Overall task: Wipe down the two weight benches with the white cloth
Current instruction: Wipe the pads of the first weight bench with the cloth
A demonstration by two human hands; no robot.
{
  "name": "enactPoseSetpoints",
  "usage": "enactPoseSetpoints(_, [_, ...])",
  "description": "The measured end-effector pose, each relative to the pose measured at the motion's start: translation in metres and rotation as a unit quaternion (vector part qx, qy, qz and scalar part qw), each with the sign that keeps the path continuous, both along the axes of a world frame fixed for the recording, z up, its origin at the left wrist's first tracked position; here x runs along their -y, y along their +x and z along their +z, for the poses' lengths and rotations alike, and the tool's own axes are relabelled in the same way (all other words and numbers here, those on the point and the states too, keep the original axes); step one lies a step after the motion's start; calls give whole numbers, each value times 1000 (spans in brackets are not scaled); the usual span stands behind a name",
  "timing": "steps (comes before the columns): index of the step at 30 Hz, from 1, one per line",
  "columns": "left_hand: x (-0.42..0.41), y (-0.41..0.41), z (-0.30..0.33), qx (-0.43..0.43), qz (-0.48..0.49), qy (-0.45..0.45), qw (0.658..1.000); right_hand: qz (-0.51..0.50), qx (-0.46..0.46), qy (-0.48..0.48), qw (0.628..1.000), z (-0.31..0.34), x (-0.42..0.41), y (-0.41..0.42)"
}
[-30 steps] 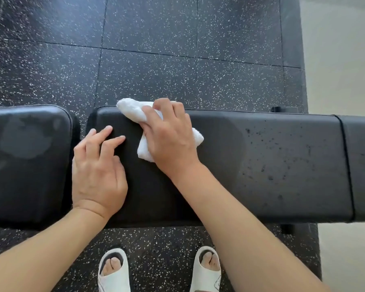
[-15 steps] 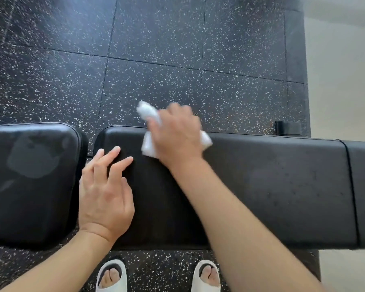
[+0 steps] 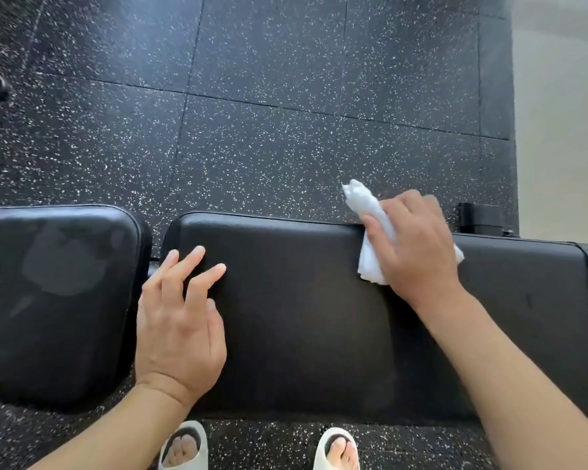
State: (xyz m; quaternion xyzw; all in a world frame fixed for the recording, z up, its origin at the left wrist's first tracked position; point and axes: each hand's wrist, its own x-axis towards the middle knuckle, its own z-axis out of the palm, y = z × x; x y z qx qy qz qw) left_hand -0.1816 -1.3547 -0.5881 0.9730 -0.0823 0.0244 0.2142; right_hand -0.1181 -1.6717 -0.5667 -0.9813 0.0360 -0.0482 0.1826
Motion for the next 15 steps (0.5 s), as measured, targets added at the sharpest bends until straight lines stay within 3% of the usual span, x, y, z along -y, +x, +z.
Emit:
enactPoseSetpoints(4, [0,0,0,-2,0,-2,1000,-53,2,0,999,-2,-25,3])
enactPoseSetpoints(11, [2,0,1,9,0,-4,1000,56,46,57,996,-6,-178,27])
enactPoseSetpoints(15, [0,2,2,13,-2,1,1000,65,82,84,991,-7,-156,10])
